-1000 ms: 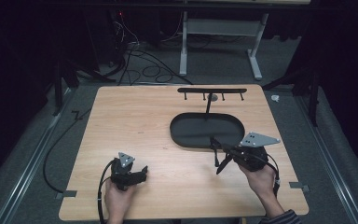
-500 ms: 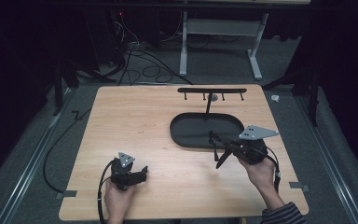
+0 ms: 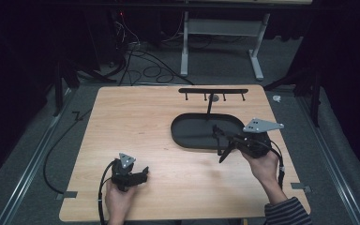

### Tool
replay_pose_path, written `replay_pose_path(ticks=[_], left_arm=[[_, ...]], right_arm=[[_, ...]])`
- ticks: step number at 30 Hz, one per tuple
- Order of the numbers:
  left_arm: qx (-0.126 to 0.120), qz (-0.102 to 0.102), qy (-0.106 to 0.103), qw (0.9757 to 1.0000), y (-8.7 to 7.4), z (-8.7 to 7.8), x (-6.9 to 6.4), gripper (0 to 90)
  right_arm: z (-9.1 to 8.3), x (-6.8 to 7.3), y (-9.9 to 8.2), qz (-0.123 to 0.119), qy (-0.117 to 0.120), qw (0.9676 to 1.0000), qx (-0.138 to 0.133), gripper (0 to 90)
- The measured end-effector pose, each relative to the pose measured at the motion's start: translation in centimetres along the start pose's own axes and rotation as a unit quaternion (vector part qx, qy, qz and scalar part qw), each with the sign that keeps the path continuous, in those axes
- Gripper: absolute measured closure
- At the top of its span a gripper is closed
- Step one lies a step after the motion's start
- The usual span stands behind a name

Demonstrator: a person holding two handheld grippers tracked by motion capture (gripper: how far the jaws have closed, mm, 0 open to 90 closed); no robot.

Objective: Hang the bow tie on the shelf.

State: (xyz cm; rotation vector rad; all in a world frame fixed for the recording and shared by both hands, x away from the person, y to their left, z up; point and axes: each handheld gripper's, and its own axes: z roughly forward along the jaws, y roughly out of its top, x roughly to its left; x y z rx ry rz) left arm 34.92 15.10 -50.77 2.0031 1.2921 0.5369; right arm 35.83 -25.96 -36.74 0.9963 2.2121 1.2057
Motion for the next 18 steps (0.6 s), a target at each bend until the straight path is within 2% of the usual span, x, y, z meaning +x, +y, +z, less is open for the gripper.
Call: replay_pose_path(ticks=[18], left_arm=[[0.0,0.0,0.0,1.0,0.0,0.0,0.0,18.5]], right_arm=[[0.7,-1.3,0.9,0.009,-0.006,0.9999,0.0,90.0]])
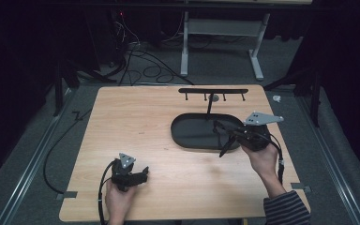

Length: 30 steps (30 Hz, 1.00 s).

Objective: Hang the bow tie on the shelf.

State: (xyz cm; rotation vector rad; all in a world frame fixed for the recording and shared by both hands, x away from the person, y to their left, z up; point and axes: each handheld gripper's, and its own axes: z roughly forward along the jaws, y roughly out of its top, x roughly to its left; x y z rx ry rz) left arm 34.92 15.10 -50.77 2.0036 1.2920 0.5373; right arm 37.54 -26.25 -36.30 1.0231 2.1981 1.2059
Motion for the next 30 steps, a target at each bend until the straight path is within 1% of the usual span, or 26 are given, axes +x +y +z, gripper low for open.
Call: replay_pose_path(ticks=[7,18,25,30], left_arm=[[0.001,0.001,0.0,1.0,0.0,0.0,0.0,18.5],[0.001,0.001,0.0,1.0,0.0,0.0,0.0,18.5],[0.001,0.001,0.0,1.0,0.0,0.0,0.0,18.5],[0.001,0.001,0.0,1.0,0.0,0.0,0.0,18.5]], right_arm=[[0.0,-0.4,0.3,0.008,-0.001,1.0,-0.001,90.0],[0.1,-1.0,1.2,0.006,-0.008,0.9999,-0.001,90.0],[0.3,-1.4,2.2,0.004,-0.01,0.9999,-0.005,90.0],[0.5,-1.7,2.6,0.009,-0.014,0.9999,-0.006,90.0]])
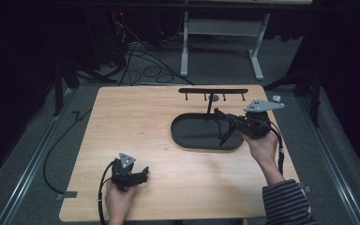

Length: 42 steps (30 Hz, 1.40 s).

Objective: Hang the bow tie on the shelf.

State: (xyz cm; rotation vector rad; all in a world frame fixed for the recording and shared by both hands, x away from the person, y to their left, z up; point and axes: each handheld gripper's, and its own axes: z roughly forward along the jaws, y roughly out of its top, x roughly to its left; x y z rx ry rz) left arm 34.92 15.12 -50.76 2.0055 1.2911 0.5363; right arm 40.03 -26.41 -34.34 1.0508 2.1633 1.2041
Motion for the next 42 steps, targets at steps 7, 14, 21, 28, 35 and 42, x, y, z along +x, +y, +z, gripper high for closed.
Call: replay_pose_path(ticks=[7,14,21,28,35,42], left_arm=[[0.0,0.0,0.0,1.0,0.0,0.0,0.0,18.5],[-0.001,-0.001,0.0,1.0,0.0,0.0,0.0,18.5],[0.0,-0.001,0.0,1.0,0.0,0.0,0.0,18.5],[-0.001,-0.001,0.0,1.0,0.0,0.0,0.0,18.5],[0.0,0.0,0.0,1.0,0.0,0.0,0.0,18.5],[0.0,0.0,0.0,1.0,0.0,0.0,0.0,18.5]], right_arm=[[0.3,-0.7,0.4,0.005,-0.007,1.0,-0.004,90.0],[0.4,-1.3,0.9,0.01,-0.014,0.9998,-0.009,90.0],[0.7,-1.7,1.2,0.017,-0.016,0.9997,-0.011,90.0],[1.2,-2.9,1.8,0.034,-0.025,0.9989,-0.02,90.0],[1.8,-3.8,2.1,0.045,-0.037,0.9981,-0.02,90.0],[2.2,-4.7,1.9,0.059,-0.06,0.9964,-0.009,90.0]])
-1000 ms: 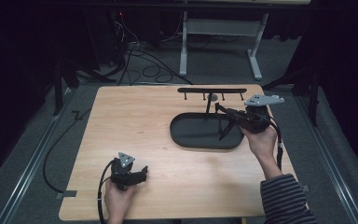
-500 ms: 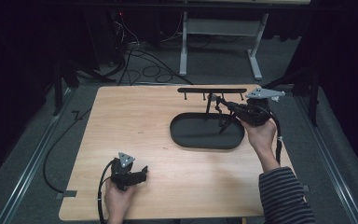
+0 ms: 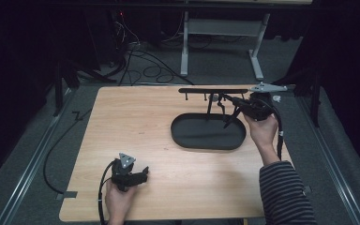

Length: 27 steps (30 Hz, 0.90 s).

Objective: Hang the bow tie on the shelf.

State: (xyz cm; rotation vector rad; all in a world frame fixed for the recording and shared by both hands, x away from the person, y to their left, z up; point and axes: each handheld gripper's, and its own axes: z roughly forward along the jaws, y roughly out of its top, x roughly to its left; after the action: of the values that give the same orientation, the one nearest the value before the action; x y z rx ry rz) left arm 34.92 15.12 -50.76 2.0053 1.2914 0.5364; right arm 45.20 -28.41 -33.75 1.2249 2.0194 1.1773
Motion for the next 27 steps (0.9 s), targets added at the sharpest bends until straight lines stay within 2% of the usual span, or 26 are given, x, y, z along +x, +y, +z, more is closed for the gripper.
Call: replay_pose_path(ticks=[4,7,13,14,27], left_arm=[[0.0,0.0,0.0,1.0,0.0,0.0,0.0,18.5],[0.0,0.0,0.0,1.0,0.0,0.0,0.0,18.5],[0.0,0.0,0.0,1.0,0.0,0.0,0.0,18.5],[0.0,0.0,0.0,1.0,0.0,0.0,0.0,18.5],[-0.001,-0.001,-0.001,1.0,0.0,0.0,0.0,18.5]], right_arm=[[0.3,-0.2,-0.1,0.008,-0.008,0.9999,0.005,90.0],[1.0,-0.4,-0.3,0.014,-0.021,0.9995,0.021,90.0],[1.4,-0.5,-0.4,0.02,-0.036,0.9988,0.028,90.0],[1.7,-0.5,-0.5,0.022,-0.044,0.9981,0.036,90.0],[3.2,-0.5,-1.3,0.029,-0.061,0.996,0.059,89.7]])
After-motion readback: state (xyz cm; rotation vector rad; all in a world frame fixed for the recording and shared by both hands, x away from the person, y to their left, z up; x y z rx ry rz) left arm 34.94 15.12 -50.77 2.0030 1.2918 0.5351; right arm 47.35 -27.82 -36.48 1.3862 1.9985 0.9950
